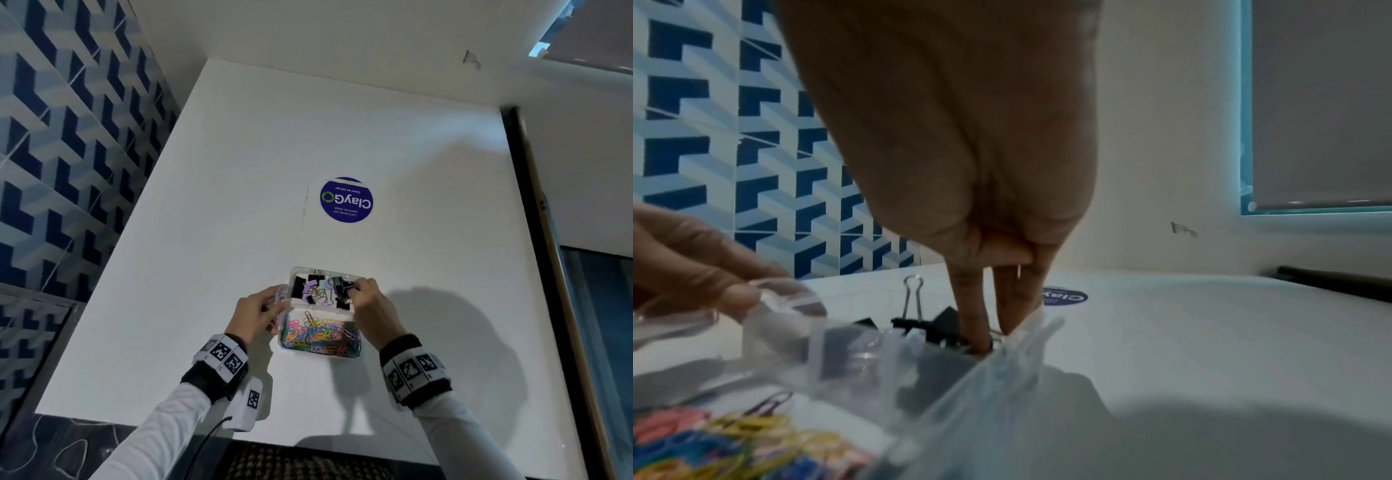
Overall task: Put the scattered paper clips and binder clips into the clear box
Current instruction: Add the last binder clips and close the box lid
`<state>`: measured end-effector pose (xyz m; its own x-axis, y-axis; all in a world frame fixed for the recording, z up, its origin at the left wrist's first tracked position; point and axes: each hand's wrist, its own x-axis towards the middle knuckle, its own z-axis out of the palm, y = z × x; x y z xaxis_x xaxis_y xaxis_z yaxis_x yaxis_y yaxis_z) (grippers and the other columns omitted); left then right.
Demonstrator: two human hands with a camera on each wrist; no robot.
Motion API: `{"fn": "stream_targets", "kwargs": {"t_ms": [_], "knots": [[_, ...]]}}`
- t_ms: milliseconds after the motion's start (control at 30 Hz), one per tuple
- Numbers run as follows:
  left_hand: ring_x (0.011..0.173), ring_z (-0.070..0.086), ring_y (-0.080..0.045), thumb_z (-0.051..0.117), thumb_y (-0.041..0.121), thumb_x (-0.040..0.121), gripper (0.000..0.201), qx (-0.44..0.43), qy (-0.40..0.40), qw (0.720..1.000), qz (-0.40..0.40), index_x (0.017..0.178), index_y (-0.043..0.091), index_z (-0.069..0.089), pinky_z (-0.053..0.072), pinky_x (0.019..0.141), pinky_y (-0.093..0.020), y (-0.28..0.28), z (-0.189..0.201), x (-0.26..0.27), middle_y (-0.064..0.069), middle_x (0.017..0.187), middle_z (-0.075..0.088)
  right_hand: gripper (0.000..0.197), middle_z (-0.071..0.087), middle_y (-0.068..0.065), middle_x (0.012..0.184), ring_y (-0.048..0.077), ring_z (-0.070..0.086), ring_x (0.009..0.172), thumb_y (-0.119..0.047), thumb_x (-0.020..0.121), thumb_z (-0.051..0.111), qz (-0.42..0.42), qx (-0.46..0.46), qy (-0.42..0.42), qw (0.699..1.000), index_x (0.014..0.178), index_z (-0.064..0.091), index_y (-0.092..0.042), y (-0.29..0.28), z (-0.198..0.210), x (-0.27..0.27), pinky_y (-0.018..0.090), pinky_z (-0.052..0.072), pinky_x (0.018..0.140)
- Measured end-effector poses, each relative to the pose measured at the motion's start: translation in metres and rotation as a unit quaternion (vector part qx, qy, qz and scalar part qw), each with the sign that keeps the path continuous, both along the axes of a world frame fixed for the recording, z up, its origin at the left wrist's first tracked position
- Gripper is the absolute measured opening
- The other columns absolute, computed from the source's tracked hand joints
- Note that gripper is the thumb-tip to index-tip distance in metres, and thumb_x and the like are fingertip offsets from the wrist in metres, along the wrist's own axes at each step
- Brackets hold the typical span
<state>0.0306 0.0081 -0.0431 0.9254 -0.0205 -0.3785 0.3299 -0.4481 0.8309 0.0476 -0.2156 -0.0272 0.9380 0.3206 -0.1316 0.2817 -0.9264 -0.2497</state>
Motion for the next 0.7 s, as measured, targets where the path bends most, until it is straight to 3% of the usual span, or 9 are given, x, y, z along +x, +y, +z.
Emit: {"fn": "stream_targets", "kwargs": {"t_ms": [67, 133, 200, 267, 333, 433, 533, 600, 700], "knots": [[0.038, 0.059, -0.004, 0.061, 0.021, 0.087, 0.033, -0.003, 0.000, 1.000, -0.002, 0.120, 0.021, 0.058, 0.051, 0.052, -0.010, -0.001, 0.000, -0.001, 0.001, 0.082, 0.067, 0.016, 0.060, 0.018, 0.069, 0.035, 0.058, 0.066, 0.015, 0.059, 0.048, -0.007, 0.013, 0.001, 1.000, 0.062, 0.058, 0.002, 0.000, 0.002, 0.003, 0.034, 0.050, 0.043], [0.039, 0.059, -0.005, 0.061, 0.022, 0.087, 0.033, -0.002, 0.000, 1.000, -0.005, 0.119, 0.022, 0.059, 0.051, 0.054, -0.011, 0.000, 0.000, -0.002, 0.002, 0.084, 0.069, 0.022, 0.060, 0.019, 0.067, 0.034, 0.057, 0.065, 0.007, 0.062, 0.037, -0.036, 0.065, -0.009, 0.997, 0.064, 0.059, 0.003, 0.006, 0.002, 0.006, 0.035, 0.048, 0.047], [0.039, 0.059, -0.003, 0.060, 0.022, 0.087, 0.033, -0.003, 0.006, 1.000, -0.008, 0.120, 0.021, 0.058, 0.051, 0.053, -0.010, 0.001, 0.000, -0.003, 0.001, 0.086, 0.069, 0.024, 0.060, 0.019, 0.064, 0.034, 0.057, 0.062, 0.009, 0.058, 0.038, -0.069, 0.127, -0.013, 0.989, 0.064, 0.060, 0.002, 0.016, -0.003, 0.007, 0.035, 0.047, 0.050], [0.038, 0.058, -0.001, 0.061, 0.021, 0.086, 0.034, -0.009, 0.009, 1.000, -0.007, 0.120, 0.019, 0.058, 0.051, 0.051, -0.010, 0.001, 0.000, -0.002, -0.001, 0.085, 0.070, 0.032, 0.064, 0.020, 0.069, 0.035, 0.062, 0.066, 0.014, 0.054, 0.040, -0.052, 0.151, -0.004, 0.987, 0.073, 0.064, 0.005, 0.032, -0.008, 0.002, 0.036, 0.050, 0.056], [0.037, 0.057, 0.000, 0.063, 0.020, 0.084, 0.037, -0.022, 0.015, 1.000, -0.003, 0.121, 0.018, 0.057, 0.050, 0.049, -0.010, 0.002, 0.002, -0.001, -0.006, 0.084, 0.070, 0.041, 0.067, 0.022, 0.077, 0.034, 0.064, 0.071, 0.012, 0.062, 0.031, -0.002, 0.163, -0.005, 0.987, 0.084, 0.065, 0.010, 0.051, -0.011, -0.006, 0.036, 0.057, 0.062], [0.039, 0.058, -0.001, 0.064, 0.020, 0.084, 0.040, -0.027, 0.019, 0.999, 0.003, 0.123, 0.017, 0.056, 0.051, 0.050, -0.011, 0.002, 0.002, -0.002, -0.009, 0.086, 0.070, 0.036, 0.068, 0.019, 0.077, 0.031, 0.065, 0.072, 0.013, 0.066, 0.034, 0.023, 0.192, -0.050, 0.980, 0.082, 0.066, 0.008, 0.056, 0.003, -0.009, 0.034, 0.058, 0.060], [0.050, 0.061, -0.007, 0.063, 0.021, 0.084, 0.033, 0.002, 0.019, 1.000, 0.015, 0.117, 0.017, 0.059, 0.055, 0.063, -0.019, 0.001, 0.003, -0.003, -0.007, 0.089, 0.069, 0.038, 0.064, 0.016, 0.095, 0.031, 0.059, 0.089, 0.017, 0.067, 0.053, -0.115, 0.170, -0.070, 0.976, 0.098, 0.064, -0.002, 0.025, 0.010, -0.008, 0.038, 0.055, 0.068], [0.048, 0.059, -0.002, 0.060, 0.019, 0.087, 0.014, 0.009, 0.015, 0.999, 0.043, 0.100, 0.017, 0.062, 0.054, 0.057, -0.017, 0.001, 0.003, -0.004, -0.005, 0.080, 0.066, 0.023, 0.060, 0.013, 0.104, 0.031, 0.054, 0.098, -0.002, 0.083, 0.054, -0.246, 0.141, -0.051, 0.958, 0.105, 0.057, -0.008, -0.006, 0.007, -0.016, 0.039, 0.049, 0.071], [0.050, 0.060, -0.012, 0.053, 0.022, 0.091, 0.015, 0.029, 0.027, 0.998, 0.050, 0.089, 0.008, 0.056, 0.052, 0.048, -0.016, -0.001, 0.001, -0.008, -0.006, 0.073, 0.062, 0.023, 0.064, 0.013, 0.086, 0.028, 0.061, 0.078, -0.026, 0.094, 0.049, -0.333, 0.204, 0.139, 0.910, 0.101, 0.050, -0.005, -0.038, -0.002, -0.029, 0.031, 0.045, 0.060]]}}
